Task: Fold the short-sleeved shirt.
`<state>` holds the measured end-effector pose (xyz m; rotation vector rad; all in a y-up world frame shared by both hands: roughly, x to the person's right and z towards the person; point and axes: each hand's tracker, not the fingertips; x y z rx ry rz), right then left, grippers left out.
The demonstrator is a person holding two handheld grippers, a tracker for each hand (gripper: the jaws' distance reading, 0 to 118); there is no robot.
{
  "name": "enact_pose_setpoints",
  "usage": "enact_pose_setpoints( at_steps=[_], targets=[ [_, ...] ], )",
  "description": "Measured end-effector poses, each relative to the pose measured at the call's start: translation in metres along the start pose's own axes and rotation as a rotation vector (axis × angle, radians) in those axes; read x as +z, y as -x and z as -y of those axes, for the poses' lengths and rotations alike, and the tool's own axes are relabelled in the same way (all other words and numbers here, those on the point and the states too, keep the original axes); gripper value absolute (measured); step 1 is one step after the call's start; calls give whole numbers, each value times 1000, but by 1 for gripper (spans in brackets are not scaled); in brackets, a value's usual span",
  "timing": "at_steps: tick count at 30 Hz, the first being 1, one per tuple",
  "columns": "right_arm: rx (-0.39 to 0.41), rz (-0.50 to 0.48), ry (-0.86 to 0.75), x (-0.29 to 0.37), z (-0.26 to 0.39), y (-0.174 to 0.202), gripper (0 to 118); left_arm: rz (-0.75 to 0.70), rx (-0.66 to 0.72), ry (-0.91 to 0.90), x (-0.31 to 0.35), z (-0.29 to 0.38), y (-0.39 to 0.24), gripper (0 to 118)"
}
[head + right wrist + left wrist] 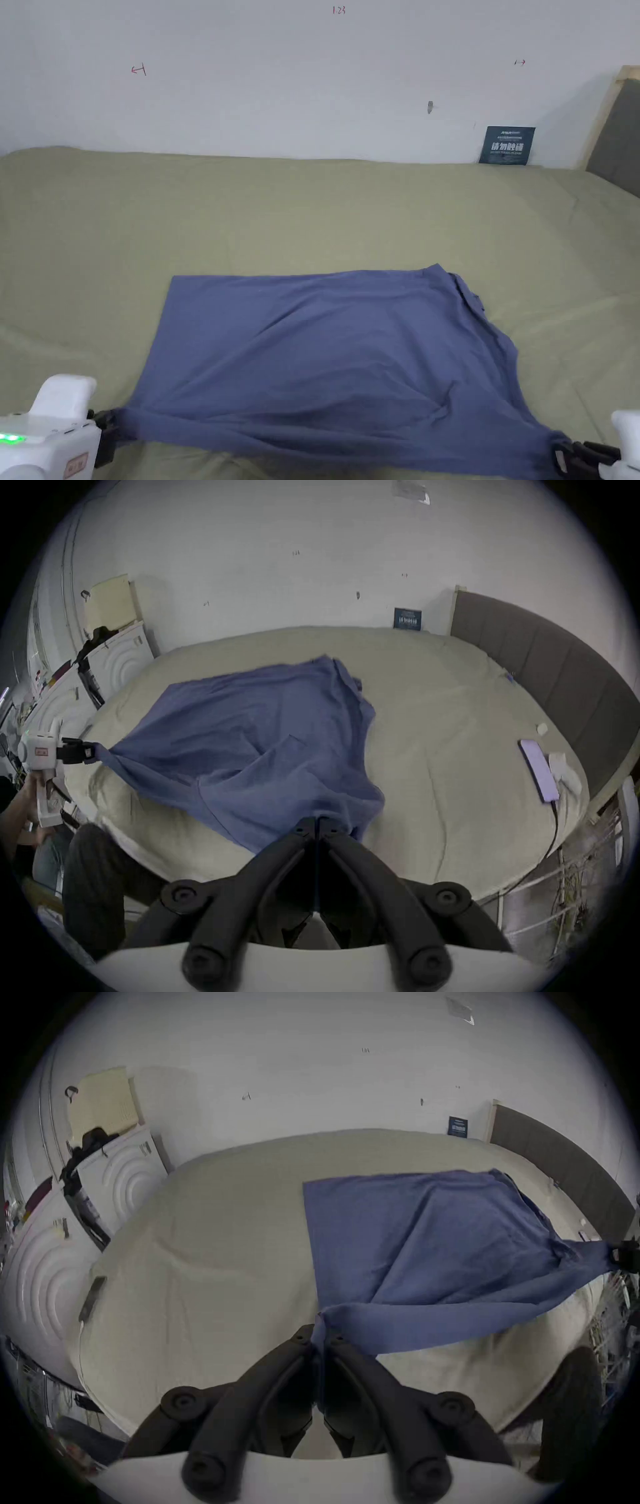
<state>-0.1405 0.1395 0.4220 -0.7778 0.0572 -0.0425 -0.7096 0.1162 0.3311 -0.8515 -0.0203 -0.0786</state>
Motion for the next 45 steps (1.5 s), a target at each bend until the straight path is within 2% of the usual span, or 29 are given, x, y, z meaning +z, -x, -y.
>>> enact_pose_setpoints(
  at_steps=[9,10,11,12,13,14,15,17,21,22,23,24,25,26,28,31,32,33,34,35,37,39,40,41,42,43,45],
  targets=[
    [-13,9,97,-38,21,-2,1,12,12,53,-22,7,9,4],
    [-9,12,105,-40,22,-1,2,16,14,56,-23,7,11,8],
    [-7,11,109,-41,23,-1,15,25,19,61,-23,6,13,35],
    [-6,15,111,-41,23,0,43,37,23,72,-21,7,9,75],
    [-9,17,110,-40,24,-2,78,41,21,73,-19,7,10,113],
    [-12,28,113,-39,23,-2,103,42,22,73,-18,7,11,118],
    [-12,21,121,-38,22,-2,103,34,20,71,-16,8,10,118],
    [-23,21,52,-29,20,-9,112,14,16,13,2,5,4,118],
    [-62,36,-18,-7,5,-8,107,36,97,-41,27,-6,6,114],
    [-78,36,-49,-1,2,-10,99,41,109,-55,33,-9,6,107],
    [-90,46,-82,5,-2,-11,72,34,127,-92,40,-12,5,77],
    [-103,44,-107,8,-4,-13,37,29,125,-97,43,-12,8,35],
    [-99,56,-111,8,-3,-12,0,24,130,-101,43,-13,7,0],
    [-118,109,-153,13,-2,-14,0,2,130,-111,44,-13,6,0],
    [-105,50,-109,14,-2,-17,0,38,133,-68,41,-11,10,0],
    [-100,59,-101,14,4,-12,0,63,141,-25,38,-5,8,0],
    [-99,56,-92,11,6,-12,0,81,144,-2,32,-2,10,11],
    [-103,56,-87,8,7,-12,0,93,136,29,29,-1,10,44],
    [-112,50,-78,7,10,-13,0,113,117,62,23,1,9,93],
    [-116,44,-64,6,12,-14,0,124,94,112,12,4,7,118],
    [-108,46,-53,2,15,-13,0,72,103,71,1,14,7,112],
    [-100,45,-38,2,19,-13,0,50,101,117,-16,17,9,109],
    [-100,44,-30,1,21,-14,0,46,115,125,-22,18,9,101],
    [-98,43,-17,-3,23,-15,0,56,140,147,-27,20,10,67],
    [-98,42,-5,-3,24,-15,0,63,154,144,-27,23,10,22],
    [-98,34,11,-3,26,-15,0,75,166,139,-27,25,10,2],
    [-99,23,24,-5,31,-16,0,97,180,133,-26,24,6,2]
  ],
)
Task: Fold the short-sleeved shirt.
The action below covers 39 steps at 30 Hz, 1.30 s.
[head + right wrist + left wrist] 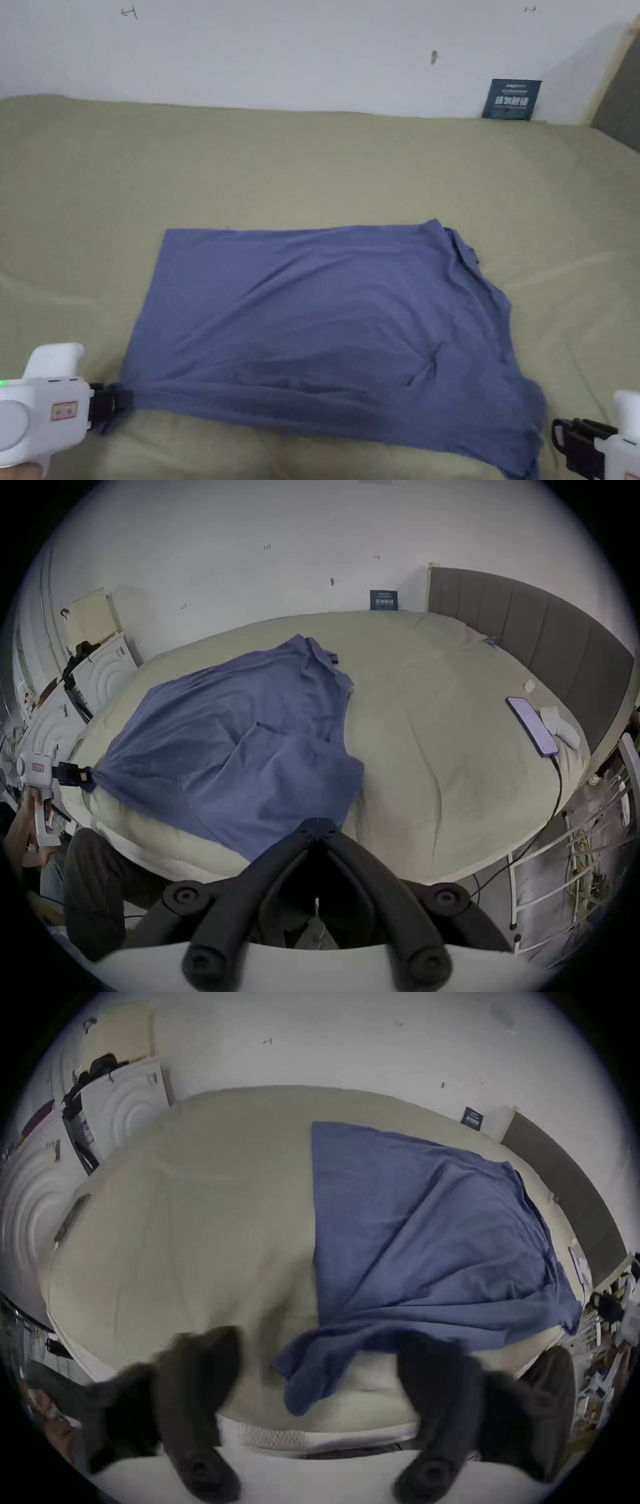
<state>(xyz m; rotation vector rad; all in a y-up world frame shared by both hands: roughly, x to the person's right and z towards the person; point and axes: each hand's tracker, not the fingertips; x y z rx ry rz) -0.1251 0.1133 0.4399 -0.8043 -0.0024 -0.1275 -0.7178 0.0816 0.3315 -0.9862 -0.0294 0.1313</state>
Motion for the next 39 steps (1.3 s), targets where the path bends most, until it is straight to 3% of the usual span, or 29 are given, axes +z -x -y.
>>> enact_pose_setpoints(
  at_steps=[2,3,4,5,6,7,10,11,12,13,14,27,39],
  targets=[
    [-20,-31,16,0,5,-1,1,-8,-54,22,-2,2,-8,2],
    [-23,-39,21,-1,7,-1,8,-28,-70,13,1,0,-11,2],
    [-23,-55,47,-4,8,0,33,-30,-70,17,0,-1,-12,2],
    [-14,-66,103,-11,11,1,86,-26,-57,10,0,-1,-12,2],
    [-3,-66,133,-16,14,2,110,-20,-39,5,0,-2,-12,2],
    [-1,-74,110,-19,18,3,112,-14,-28,4,3,-4,-10,2],
    [45,-19,164,-37,24,5,94,-12,-16,-3,2,-5,-13,2],
    [53,-9,176,-43,25,5,80,-11,-16,-3,6,-6,-12,2],
    [52,-14,177,-47,27,2,58,-15,-18,-4,6,-6,-13,2],
    [50,-8,169,-49,28,1,24,-16,-17,-5,6,-6,-13,2],
    [44,-7,164,-51,28,1,2,-12,-11,-9,6,-6,-13,2],
    [73,-26,-3,-18,-55,12,1,8,-54,-69,30,-30,-9,2],
    [128,18,-19,-102,-163,7,1,-14,-94,-95,-10,-126,-25,2]
  ],
)
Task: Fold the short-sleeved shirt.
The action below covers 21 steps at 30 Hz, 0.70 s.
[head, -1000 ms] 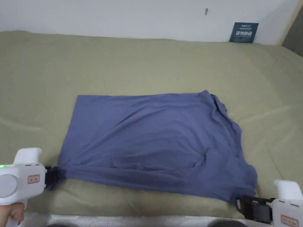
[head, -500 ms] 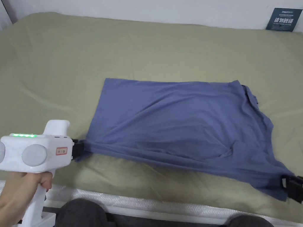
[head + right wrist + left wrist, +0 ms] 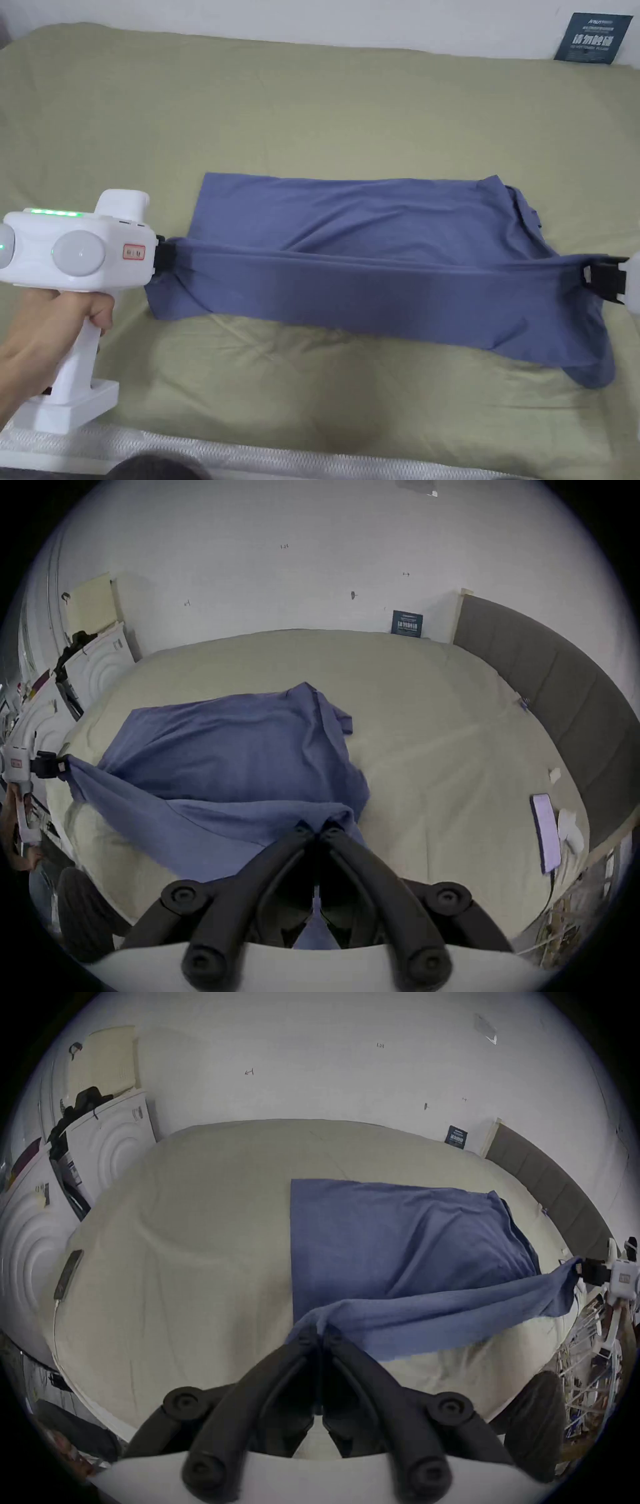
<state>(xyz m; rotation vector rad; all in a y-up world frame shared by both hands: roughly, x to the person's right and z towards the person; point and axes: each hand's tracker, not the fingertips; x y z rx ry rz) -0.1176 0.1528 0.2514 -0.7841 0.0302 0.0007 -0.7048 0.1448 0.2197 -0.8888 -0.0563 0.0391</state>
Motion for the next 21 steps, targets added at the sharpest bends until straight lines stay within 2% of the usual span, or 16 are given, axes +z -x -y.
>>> enact_pose_setpoints(
  at_steps=[5,9,10,11,12,13,14,15,16,18,19,20,21],
  targets=[
    [28,38,71,-68,-27,-10,2,-21,4,60,-48,-29,-5,2],
    [49,49,110,-96,-27,-6,2,-20,31,100,-77,-30,-6,2],
    [43,57,117,-99,-26,-6,3,-6,50,97,-81,-30,-5,10],
    [21,50,122,-100,-23,-8,23,8,55,96,-82,-30,-4,53],
    [10,47,115,-96,-22,-9,62,8,57,90,-80,-29,-5,97],
    [-6,68,102,-96,-18,-11,107,0,60,89,-77,-29,-6,118],
    [-27,68,98,-90,-15,-15,114,-32,60,75,-72,-25,-6,118],
    [-48,60,77,-78,-9,-18,104,-62,53,15,-61,-24,-6,115],
    [-47,5,36,-70,-5,-20,100,-39,54,21,-49,-20,-5,113],
    [-64,46,38,-47,3,-19,97,-59,84,-17,-29,-12,-8,100],
    [-75,60,0,-37,11,-20,85,-47,83,-27,-20,-6,-9,79],
    [-78,59,-30,-20,18,-21,60,-36,89,-32,-14,-2,-3,40],
    [-74,61,-29,-5,22,-22,60,-29,93,-35,-8,3,-5,40]
  ],
)
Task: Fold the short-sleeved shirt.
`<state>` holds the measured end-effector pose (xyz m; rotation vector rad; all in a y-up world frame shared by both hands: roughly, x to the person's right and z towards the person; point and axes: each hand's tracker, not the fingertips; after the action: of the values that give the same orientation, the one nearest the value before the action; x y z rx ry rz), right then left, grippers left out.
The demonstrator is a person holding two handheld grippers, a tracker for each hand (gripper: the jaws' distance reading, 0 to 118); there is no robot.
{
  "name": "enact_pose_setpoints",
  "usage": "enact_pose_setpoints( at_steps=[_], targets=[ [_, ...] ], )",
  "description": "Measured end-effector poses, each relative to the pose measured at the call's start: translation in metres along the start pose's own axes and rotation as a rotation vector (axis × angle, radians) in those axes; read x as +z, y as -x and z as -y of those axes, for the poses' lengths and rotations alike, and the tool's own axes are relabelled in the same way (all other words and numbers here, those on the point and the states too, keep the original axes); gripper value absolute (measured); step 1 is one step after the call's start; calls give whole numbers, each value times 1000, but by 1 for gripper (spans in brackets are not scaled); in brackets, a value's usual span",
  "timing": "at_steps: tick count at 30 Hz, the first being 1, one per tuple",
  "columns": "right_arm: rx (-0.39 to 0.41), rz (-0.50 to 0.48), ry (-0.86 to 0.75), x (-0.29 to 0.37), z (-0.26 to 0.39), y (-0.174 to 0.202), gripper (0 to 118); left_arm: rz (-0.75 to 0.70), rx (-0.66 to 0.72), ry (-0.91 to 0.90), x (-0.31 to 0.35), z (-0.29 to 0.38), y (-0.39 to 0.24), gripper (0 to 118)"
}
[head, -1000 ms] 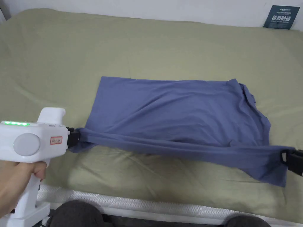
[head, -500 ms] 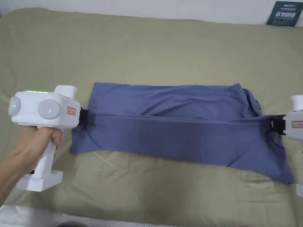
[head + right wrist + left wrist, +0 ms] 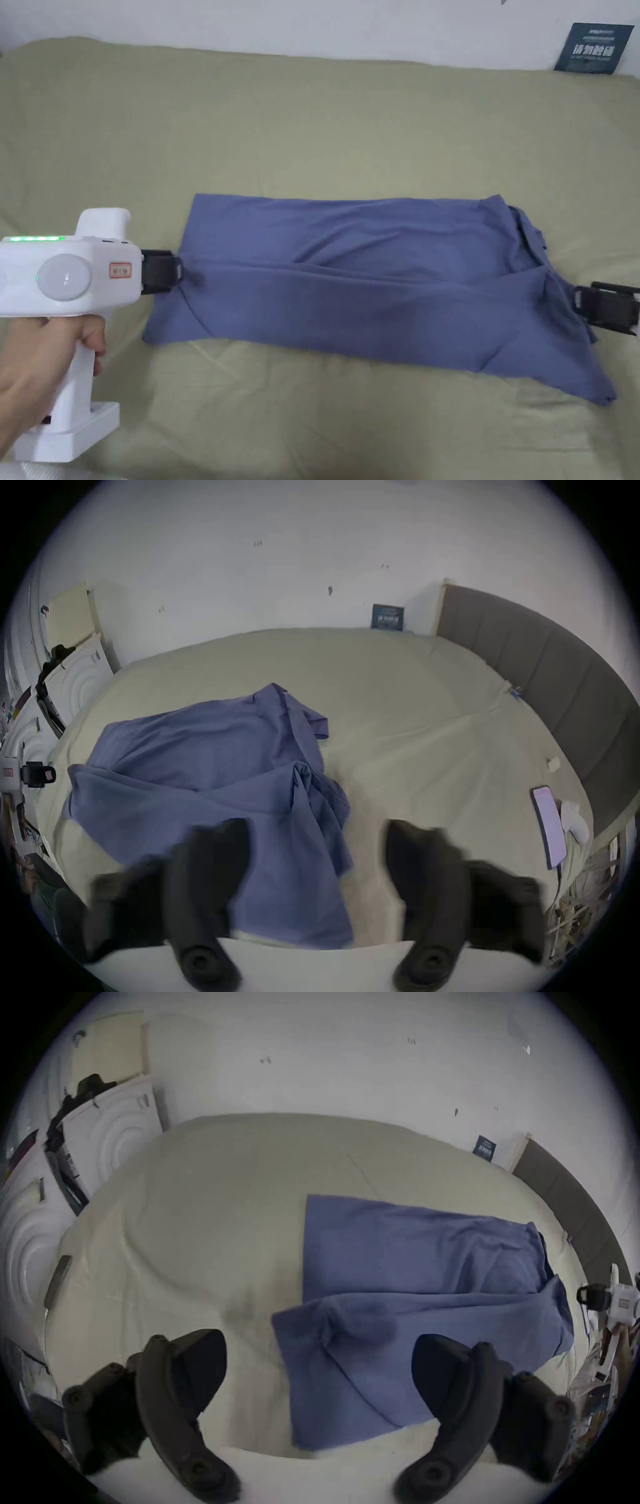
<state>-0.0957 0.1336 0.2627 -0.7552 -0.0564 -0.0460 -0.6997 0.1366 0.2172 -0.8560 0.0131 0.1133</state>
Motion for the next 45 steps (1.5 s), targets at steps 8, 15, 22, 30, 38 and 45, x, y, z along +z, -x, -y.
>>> enact_pose_setpoints(
  at_steps=[8,15,22,30,38,45],
  targets=[
    [-52,29,9,18,40,-5,0,9,-48,94,-9,32,-17,44],
    [-91,6,59,6,51,-6,0,-78,-31,132,-40,28,-20,111],
    [-67,3,69,-1,43,8,75,-43,-22,137,-36,37,-27,3],
    [-17,28,224,-49,41,10,56,-44,-41,139,-45,33,-22,3],
    [2,-23,150,-33,50,13,2,-53,-52,121,-18,27,-13,3],
    [-16,-30,111,41,58,14,2,-62,-71,105,14,39,-3,3]
  ],
)
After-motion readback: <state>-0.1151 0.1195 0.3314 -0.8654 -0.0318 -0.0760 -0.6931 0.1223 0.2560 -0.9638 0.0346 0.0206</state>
